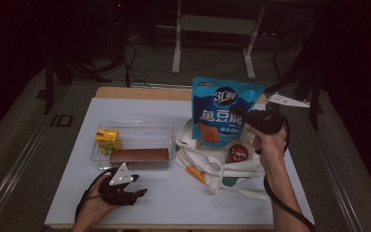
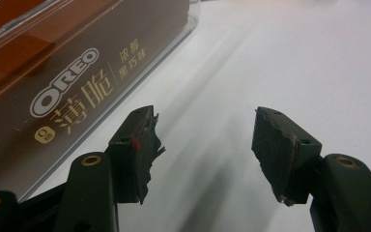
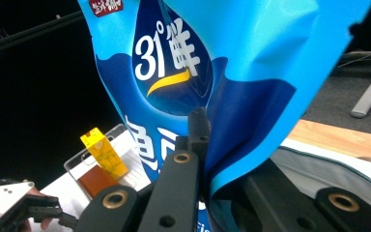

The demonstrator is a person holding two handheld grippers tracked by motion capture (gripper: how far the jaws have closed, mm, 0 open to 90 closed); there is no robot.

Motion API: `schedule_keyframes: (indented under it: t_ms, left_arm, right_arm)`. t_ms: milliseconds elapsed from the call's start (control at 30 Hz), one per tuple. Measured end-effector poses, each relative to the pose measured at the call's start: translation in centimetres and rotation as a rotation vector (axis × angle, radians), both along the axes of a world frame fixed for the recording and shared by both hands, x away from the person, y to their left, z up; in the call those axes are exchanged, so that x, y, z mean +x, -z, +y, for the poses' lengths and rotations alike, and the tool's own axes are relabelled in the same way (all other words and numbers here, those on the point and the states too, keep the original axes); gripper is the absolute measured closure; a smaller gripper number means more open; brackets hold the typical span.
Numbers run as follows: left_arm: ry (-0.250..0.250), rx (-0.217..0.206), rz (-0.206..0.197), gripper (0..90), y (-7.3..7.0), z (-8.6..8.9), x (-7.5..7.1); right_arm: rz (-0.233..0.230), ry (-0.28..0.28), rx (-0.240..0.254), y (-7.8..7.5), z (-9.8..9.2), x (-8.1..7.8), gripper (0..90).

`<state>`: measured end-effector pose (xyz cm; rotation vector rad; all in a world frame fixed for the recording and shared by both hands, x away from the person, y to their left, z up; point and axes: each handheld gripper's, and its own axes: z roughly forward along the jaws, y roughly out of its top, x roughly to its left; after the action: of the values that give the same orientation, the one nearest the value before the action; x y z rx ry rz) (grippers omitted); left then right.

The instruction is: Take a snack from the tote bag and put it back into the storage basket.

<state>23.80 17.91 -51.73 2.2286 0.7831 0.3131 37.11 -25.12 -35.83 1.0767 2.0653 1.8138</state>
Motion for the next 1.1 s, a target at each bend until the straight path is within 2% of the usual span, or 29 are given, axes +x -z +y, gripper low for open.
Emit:
schedule_keyframes:
  t_ms: [800, 1100]
  left_arm:
    - [0.002, -0.003, 0.006, 41.3, 0.1, -0.1, -0.1]
    - [0.003, -0.005, 0.006, 41.2, 0.2, -0.1, -0.1]
  right_arm:
    - [-0.016, -0.071, 0.041, -1.8, 2.1, -1.2, 90.0]
    - [-0.026, -0.098, 0.053, -2.6, 3.5, -1.4, 90.0]
